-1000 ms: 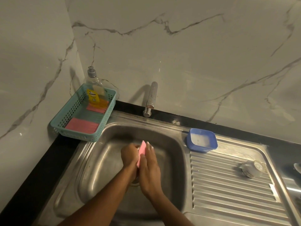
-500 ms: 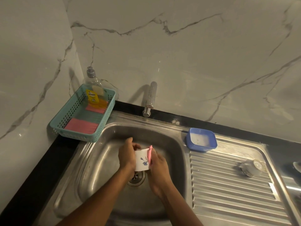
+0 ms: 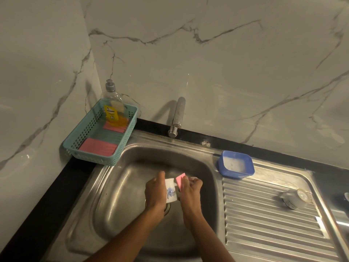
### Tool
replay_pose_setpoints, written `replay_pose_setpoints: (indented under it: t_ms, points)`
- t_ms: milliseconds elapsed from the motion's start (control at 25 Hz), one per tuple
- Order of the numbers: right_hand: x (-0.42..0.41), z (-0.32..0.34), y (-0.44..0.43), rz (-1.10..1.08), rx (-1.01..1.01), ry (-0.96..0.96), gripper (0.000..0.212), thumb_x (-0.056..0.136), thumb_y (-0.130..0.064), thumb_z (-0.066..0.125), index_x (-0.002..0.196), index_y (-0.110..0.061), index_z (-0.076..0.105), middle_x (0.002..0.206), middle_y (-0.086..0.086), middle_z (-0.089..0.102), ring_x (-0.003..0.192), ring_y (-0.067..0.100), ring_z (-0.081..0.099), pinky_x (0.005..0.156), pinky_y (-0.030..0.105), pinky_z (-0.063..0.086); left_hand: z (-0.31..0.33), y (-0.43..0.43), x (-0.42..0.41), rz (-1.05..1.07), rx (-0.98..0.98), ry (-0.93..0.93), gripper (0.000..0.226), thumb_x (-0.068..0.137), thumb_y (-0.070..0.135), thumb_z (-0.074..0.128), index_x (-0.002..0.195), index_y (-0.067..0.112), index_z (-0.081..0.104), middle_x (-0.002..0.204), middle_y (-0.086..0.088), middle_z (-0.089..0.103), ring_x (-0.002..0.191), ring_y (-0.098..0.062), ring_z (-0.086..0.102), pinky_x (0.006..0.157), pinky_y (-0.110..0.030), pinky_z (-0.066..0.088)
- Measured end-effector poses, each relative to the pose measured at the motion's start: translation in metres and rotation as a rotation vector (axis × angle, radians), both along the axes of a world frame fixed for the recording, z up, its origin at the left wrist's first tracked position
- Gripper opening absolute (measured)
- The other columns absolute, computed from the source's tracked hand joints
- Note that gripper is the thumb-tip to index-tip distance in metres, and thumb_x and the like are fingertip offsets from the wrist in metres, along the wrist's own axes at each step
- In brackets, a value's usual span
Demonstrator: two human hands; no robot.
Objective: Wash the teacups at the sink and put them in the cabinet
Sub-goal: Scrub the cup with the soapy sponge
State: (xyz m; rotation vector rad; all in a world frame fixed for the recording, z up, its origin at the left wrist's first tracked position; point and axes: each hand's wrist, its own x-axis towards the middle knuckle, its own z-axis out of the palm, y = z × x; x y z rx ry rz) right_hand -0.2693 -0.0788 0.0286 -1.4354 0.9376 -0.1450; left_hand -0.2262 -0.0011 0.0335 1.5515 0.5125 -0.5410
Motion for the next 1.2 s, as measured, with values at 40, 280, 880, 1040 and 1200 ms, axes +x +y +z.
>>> replay_pose_setpoints:
  t_ms: [40, 280, 880, 1040, 1200]
  points:
    - [-0.004, 0.000, 0.001, 0.089, -0.044, -0.038, 0.022, 0.107, -0.033, 0.044, 0.111, -0.012, 0.049, 0.095, 0.005, 0.066, 0.076, 0.006, 0.068, 0.062, 0.021, 0.052, 0.003, 0.001, 0.005, 0.010, -0.017, 0.011, 0.041, 0.098, 0.037, 0.047, 0.080, 0.005, 0.067, 0.072, -0.013, 0.073, 0.062, -0.026, 0.071, 0.054, -0.030, 0.052]
    - [-0.014, -0.003, -0.006, 0.374, -0.342, -0.109, 0.023, 0.106, -0.020, 0.047, 0.098, -0.008, 0.065, 0.082, -0.002, 0.071, 0.072, 0.002, 0.066, 0.061, 0.016, 0.047, 0.004, 0.000, 0.018, -0.008, 0.000, -0.010, 0.040, 0.094, 0.035, 0.049, 0.080, 0.003, 0.069, 0.080, -0.018, 0.074, 0.065, -0.028, 0.072, 0.055, -0.032, 0.052]
    - [0.008, 0.010, 0.001, 0.042, -0.216, -0.071, 0.042, 0.104, -0.027, 0.047, 0.071, -0.008, 0.065, 0.065, 0.007, 0.071, 0.060, 0.016, 0.071, 0.051, 0.032, 0.052, 0.011, 0.005, 0.011, -0.047, -0.272, 0.186, 0.035, 0.098, 0.029, 0.039, 0.090, 0.005, 0.064, 0.068, -0.012, 0.070, 0.063, -0.024, 0.067, 0.045, -0.027, 0.050]
    - [0.004, 0.035, 0.000, 0.013, 0.280, 0.041, 0.031, 0.101, -0.020, 0.048, 0.084, -0.005, 0.069, 0.065, 0.008, 0.066, 0.044, 0.009, 0.058, 0.037, 0.018, 0.034, 0.009, 0.011, 0.018, -0.069, -0.305, 0.164, 0.046, 0.099, 0.043, 0.042, 0.088, 0.006, 0.066, 0.070, -0.014, 0.072, 0.062, -0.027, 0.069, 0.053, -0.033, 0.055]
    - [-0.003, 0.033, 0.006, 0.099, 0.158, -0.113, 0.036, 0.103, -0.028, 0.055, 0.088, -0.001, 0.073, 0.073, 0.013, 0.074, 0.060, 0.020, 0.070, 0.054, 0.028, 0.052, 0.000, 0.003, 0.019, 0.021, -0.003, 0.111, 0.067, 0.101, 0.065, 0.028, 0.087, 0.012, 0.065, 0.079, -0.017, 0.073, 0.071, -0.035, 0.073, 0.071, -0.049, 0.063]
